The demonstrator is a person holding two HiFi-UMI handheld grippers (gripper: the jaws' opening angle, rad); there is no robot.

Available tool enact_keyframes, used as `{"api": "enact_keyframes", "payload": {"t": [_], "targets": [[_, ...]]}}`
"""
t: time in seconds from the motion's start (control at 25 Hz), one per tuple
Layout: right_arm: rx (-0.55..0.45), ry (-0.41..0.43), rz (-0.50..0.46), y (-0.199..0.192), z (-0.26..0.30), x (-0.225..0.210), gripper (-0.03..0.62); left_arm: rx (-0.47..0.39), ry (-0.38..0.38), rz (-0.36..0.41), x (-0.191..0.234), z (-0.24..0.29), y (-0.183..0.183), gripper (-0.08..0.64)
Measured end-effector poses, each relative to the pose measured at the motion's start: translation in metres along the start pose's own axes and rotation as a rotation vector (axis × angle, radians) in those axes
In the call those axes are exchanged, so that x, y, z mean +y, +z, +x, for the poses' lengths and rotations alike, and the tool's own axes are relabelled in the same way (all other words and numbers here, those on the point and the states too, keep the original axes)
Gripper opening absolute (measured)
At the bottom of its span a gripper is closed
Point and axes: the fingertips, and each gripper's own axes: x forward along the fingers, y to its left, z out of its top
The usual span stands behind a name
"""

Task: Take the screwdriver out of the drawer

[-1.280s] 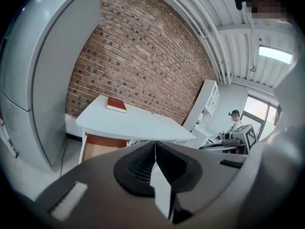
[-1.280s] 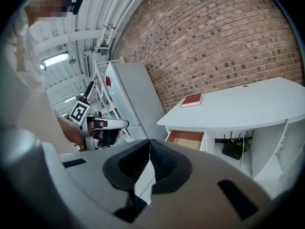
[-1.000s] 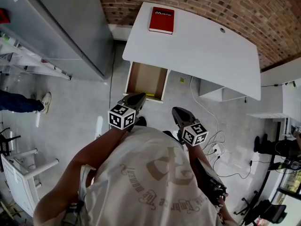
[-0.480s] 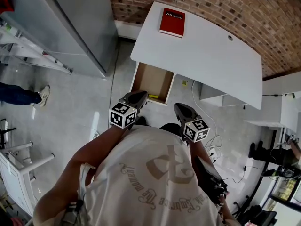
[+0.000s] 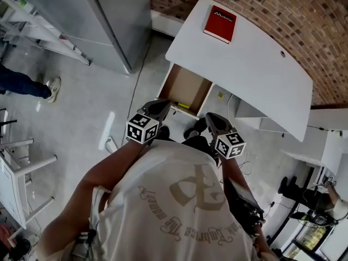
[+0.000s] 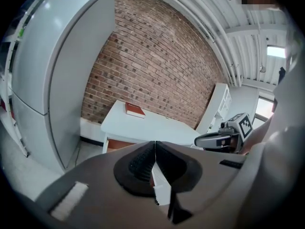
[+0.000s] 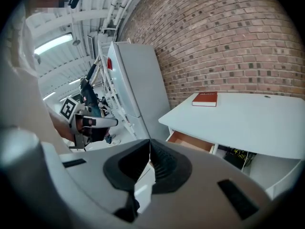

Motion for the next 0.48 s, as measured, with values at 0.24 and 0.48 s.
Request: {"api": "enact_keyframes", "payload": {"t": [0.24,0.48], "targets": [[0.087,0.058,-0.039,-0.012,0.016,-0.01,0.006,0.0,0.06,-0.031,0.003,-0.001,-0.007,0.009],[0.186,0.142,-0.057,-0.032,0.03,-0.021,0.006,-0.003,0.141,-0.089,0.007,-0.001,-0.018,0.009]]}}
